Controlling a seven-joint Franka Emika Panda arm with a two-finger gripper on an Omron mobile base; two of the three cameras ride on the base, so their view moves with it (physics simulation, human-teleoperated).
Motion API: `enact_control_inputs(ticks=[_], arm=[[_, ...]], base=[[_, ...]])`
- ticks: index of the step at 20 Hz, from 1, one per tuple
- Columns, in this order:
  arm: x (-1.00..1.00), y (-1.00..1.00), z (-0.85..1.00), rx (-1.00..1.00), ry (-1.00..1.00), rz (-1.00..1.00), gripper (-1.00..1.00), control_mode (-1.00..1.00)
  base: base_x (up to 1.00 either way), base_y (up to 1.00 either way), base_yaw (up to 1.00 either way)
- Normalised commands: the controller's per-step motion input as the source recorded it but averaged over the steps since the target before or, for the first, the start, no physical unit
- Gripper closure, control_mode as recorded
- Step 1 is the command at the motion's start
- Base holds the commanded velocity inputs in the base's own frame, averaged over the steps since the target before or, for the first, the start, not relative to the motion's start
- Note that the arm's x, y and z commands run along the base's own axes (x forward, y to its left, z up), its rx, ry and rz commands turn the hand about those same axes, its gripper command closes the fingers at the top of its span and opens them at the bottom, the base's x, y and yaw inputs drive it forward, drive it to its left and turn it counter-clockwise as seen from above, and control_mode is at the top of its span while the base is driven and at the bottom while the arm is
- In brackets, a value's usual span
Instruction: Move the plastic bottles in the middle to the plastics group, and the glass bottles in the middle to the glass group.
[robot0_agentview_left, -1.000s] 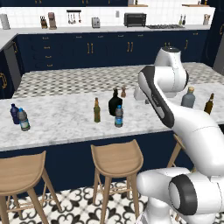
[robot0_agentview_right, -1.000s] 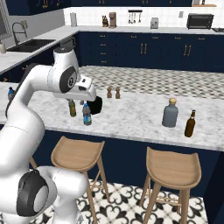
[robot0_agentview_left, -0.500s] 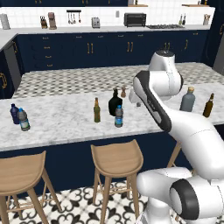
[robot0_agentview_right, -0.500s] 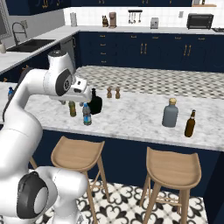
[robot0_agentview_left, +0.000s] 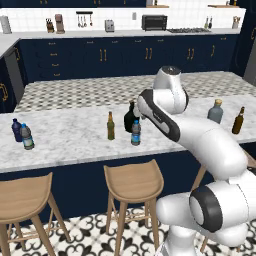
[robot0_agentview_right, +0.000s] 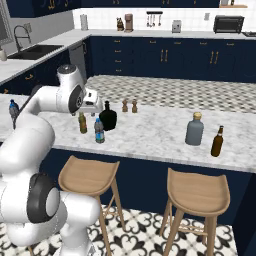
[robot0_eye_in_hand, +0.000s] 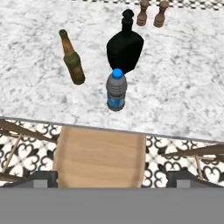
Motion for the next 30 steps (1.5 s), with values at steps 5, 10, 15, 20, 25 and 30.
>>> enact_control_inputs(ticks=[5, 10, 15, 20, 25, 30], arm=[[0.65, 0.0, -0.54, 0.0, 0.0, 0.08, -1.0, -1.0], [0.37, 0.0, -0.55, 0.0, -0.01, 0.1, -1.0, -1.0], [0.31, 0.02, -0.18, -0.05, 0.0, 0.05, -1.0, -1.0], [0.45, 0.04, -0.05, -0.08, 0.04, 0.0, -1.0, -1.0], [0.3, 0.03, -0.12, -0.02, 0.02, 0.0, -1.0, -1.0], [0.41, 0.03, -0.33, 0.0, 0.0, 0.0, -1.0, -1.0]], base=[[0.0, 0.0, 0.0], [0.0, 0.0, 0.0], [0.0, 0.0, 0.0], [0.0, 0.0, 0.0], [0.0, 0.0, 0.0], [0.0, 0.0, 0.0]])
